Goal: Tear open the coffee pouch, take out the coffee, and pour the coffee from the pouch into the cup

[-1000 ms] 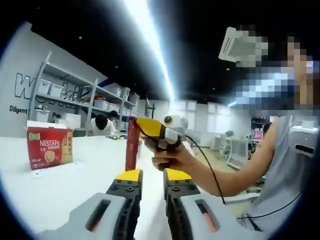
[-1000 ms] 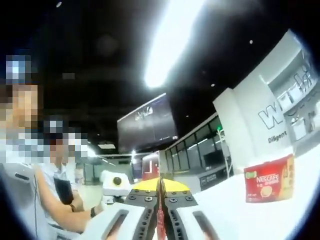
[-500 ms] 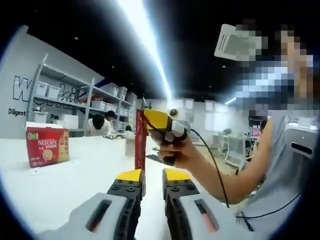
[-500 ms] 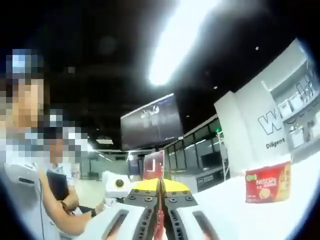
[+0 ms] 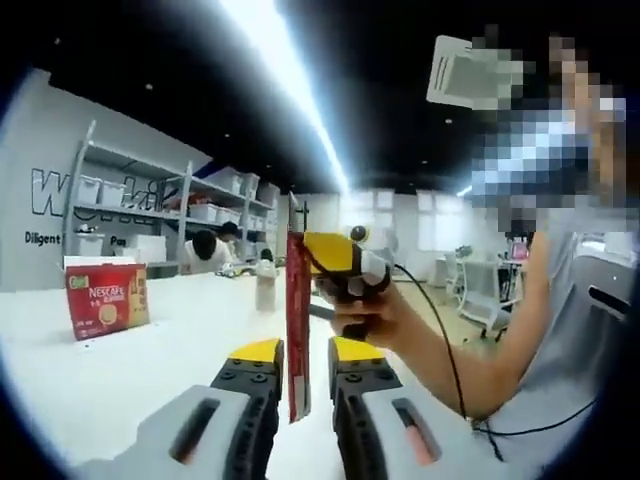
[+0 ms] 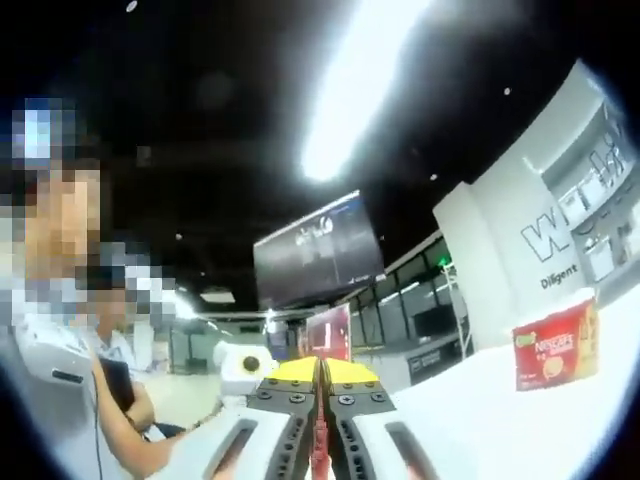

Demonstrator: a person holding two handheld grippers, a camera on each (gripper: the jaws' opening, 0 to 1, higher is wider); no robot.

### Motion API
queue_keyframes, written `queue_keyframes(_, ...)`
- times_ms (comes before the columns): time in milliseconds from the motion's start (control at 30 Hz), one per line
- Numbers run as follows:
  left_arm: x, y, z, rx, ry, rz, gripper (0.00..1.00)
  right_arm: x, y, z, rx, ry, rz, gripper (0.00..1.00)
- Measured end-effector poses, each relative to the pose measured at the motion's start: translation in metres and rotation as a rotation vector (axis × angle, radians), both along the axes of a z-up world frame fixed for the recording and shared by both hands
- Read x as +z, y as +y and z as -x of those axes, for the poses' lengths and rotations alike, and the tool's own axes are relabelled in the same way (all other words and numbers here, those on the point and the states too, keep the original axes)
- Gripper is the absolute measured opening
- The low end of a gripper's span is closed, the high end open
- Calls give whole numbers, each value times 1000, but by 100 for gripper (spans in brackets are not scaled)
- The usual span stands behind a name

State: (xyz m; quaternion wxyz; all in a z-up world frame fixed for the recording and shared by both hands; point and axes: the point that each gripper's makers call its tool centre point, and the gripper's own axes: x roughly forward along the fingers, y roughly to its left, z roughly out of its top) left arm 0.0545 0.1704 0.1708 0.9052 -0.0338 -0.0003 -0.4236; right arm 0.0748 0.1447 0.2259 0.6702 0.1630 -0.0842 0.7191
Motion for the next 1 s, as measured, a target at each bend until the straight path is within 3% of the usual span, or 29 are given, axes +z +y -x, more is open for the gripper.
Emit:
queue_keyframes(233,2,4,6,8,-20,33,14,-5,-1,4,15,27,-11,2)
queue_keyframes(267,0,3,5,-2,11,45,14,-6,-1,4,12,25,-7,2)
queue_keyframes(400,-5,-1,7,7,2,-10,13,2,-6,7,9,13,-22,2)
queue_keyframes(567,-11,-2,7,9,14,9,13,7,-7,12,19,-2,-26,2)
queue_keyframes(700,-3,-4,13,2,-4,12,13,7,-9,14,21,-7,-23,2)
queue_keyframes(800,0,-5,17,16,-35,-30,13,6,-11,7,27,10,-39,2)
queue_keyframes(1000,-2,-3,18,17,-25,-16,13,-3,-10,3,15,19,-14,2)
